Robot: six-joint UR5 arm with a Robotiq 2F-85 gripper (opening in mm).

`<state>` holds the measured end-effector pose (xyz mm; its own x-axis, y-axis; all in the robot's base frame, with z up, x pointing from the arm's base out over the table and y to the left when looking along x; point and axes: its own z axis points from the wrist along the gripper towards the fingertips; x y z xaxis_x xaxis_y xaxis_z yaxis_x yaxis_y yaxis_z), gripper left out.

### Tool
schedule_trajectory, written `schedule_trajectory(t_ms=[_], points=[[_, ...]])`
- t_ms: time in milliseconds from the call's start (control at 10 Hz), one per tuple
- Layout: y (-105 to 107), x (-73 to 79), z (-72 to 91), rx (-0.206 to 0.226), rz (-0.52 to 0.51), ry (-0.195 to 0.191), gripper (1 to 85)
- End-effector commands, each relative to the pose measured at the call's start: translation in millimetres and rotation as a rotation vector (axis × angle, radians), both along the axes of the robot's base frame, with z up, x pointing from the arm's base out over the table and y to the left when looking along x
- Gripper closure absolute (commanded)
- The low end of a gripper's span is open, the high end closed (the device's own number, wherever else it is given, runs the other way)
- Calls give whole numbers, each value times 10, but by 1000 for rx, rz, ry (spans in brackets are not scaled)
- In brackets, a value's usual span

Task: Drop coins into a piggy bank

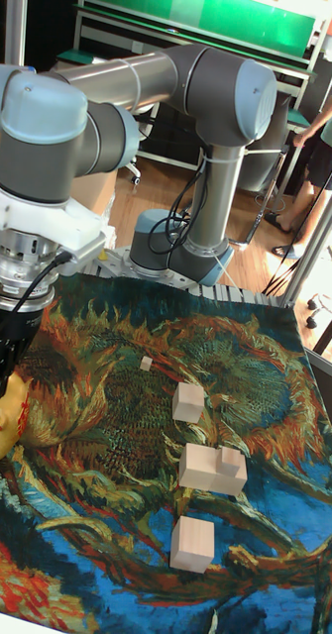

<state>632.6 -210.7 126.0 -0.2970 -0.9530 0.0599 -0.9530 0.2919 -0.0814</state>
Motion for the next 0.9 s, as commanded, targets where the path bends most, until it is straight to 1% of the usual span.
schedule_trajectory(t_ms=[0, 500, 800], points=[[36, -7, -1, 23, 7, -2, 843], [49, -14, -12, 30, 25, 3, 843], [73, -34, -22, 39, 34, 14, 843]])
